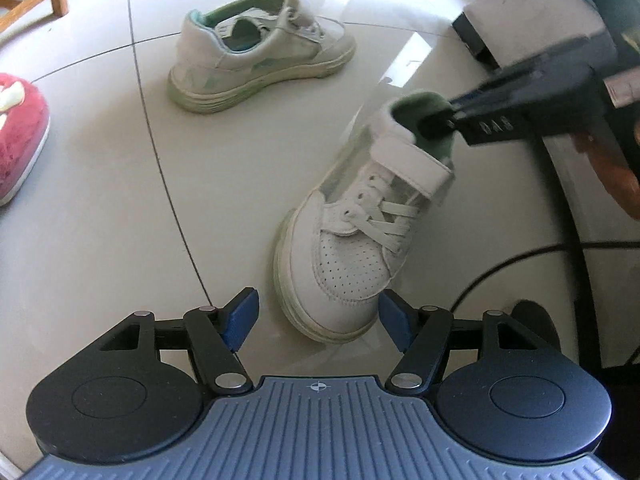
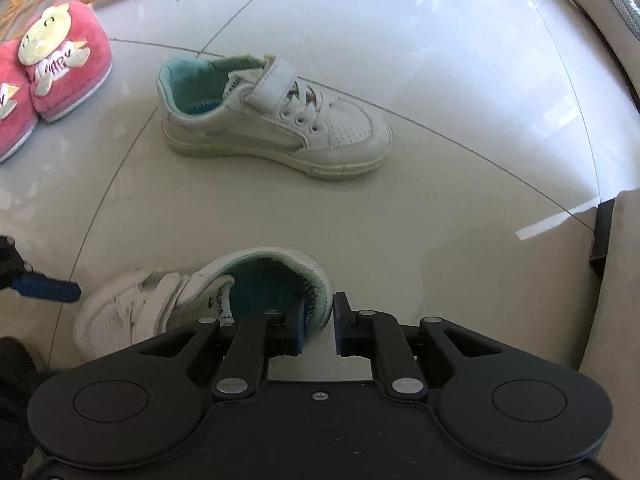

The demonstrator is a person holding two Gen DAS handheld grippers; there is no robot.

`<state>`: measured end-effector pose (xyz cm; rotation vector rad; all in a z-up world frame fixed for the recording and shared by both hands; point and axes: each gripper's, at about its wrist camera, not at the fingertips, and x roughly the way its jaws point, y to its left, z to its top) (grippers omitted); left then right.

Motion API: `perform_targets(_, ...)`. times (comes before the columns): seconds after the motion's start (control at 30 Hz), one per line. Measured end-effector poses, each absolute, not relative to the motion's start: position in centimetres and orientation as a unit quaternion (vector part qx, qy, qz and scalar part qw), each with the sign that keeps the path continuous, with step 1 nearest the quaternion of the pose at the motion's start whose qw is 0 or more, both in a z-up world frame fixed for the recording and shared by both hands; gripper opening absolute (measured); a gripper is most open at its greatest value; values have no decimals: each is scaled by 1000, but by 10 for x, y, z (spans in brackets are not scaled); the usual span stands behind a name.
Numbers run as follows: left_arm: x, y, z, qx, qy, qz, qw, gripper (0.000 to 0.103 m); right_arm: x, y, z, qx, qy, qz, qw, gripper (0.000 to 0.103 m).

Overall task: Organize scattered shoes
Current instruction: 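Lower the mint-lined sneaker beside its mate with the right gripper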

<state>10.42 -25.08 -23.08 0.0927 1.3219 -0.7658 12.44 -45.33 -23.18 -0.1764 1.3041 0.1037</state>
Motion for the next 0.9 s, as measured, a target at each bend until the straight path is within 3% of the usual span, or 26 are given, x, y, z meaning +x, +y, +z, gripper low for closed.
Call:
perform_targets(0.53,123,-243,-228,16,597,-327,733,55,113,-454,-229,-94,652,65,750,27)
perform_targets(0.9,122,-247,-231,13,604,-325,728,53,119,-468,-196,-95,600,43,793,28)
